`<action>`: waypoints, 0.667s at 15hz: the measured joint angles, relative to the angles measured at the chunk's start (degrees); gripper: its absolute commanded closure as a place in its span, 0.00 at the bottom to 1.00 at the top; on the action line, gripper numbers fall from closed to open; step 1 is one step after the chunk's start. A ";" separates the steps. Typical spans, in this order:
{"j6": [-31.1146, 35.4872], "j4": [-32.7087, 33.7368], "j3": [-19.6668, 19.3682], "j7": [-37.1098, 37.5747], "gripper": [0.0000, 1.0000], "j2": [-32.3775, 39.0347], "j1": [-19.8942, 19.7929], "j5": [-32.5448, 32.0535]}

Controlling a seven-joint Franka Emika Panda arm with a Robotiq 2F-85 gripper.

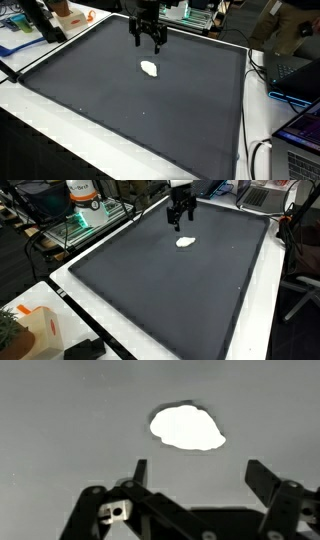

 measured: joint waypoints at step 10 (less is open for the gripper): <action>0.05 8.57 0.64 6.87 0.00 -4.59 -0.16 -0.96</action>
